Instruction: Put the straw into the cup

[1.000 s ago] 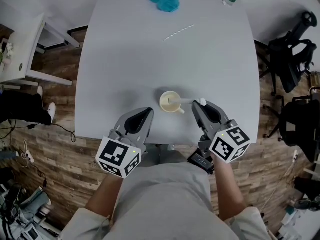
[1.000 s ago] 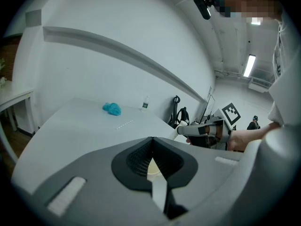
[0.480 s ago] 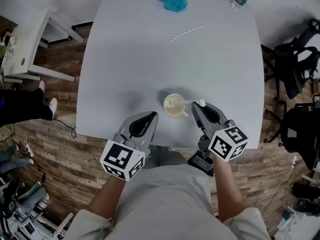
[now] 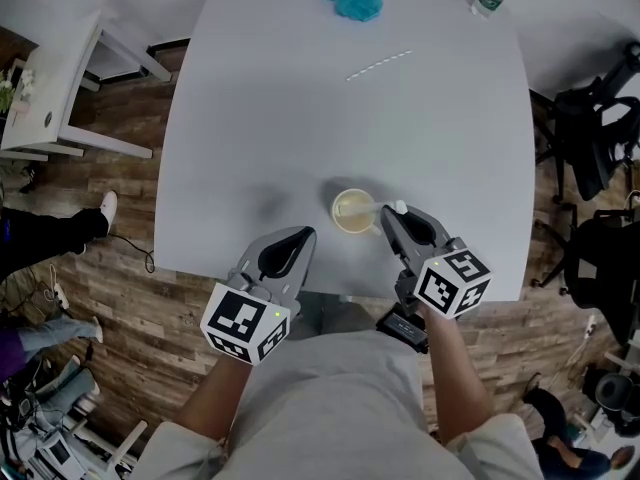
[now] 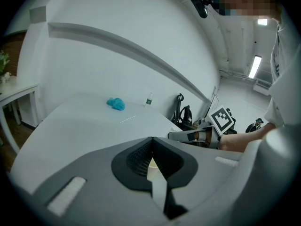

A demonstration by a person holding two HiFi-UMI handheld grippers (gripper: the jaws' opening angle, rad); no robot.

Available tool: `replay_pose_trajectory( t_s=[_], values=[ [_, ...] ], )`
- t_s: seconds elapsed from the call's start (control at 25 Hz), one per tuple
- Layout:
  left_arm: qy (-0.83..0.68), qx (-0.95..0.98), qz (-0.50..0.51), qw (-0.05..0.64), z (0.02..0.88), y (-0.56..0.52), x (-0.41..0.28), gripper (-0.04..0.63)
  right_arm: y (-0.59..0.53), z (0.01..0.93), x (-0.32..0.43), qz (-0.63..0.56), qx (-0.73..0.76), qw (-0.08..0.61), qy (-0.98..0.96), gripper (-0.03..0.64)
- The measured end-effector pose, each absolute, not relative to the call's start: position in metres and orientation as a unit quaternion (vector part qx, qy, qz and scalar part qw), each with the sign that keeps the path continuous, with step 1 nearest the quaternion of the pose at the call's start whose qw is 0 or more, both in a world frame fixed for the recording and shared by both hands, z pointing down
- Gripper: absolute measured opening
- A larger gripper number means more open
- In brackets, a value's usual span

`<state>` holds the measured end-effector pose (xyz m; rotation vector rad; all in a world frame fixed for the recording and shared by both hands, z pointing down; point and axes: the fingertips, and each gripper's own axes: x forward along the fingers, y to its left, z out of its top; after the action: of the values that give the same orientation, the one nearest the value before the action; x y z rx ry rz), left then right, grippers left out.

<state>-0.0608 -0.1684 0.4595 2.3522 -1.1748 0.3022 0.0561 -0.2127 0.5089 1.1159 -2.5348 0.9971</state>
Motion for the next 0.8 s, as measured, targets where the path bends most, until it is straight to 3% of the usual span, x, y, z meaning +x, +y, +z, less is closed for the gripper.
replay_pose_trajectory(
  t_s=[0.8],
  values=[
    [-0.431,0.858,0.123,0.251,0.469,-0.161,-0.067,0.018,-0.212,0.531,0.052,0.346,0.373,0.114,-0.853,0.046]
  ],
)
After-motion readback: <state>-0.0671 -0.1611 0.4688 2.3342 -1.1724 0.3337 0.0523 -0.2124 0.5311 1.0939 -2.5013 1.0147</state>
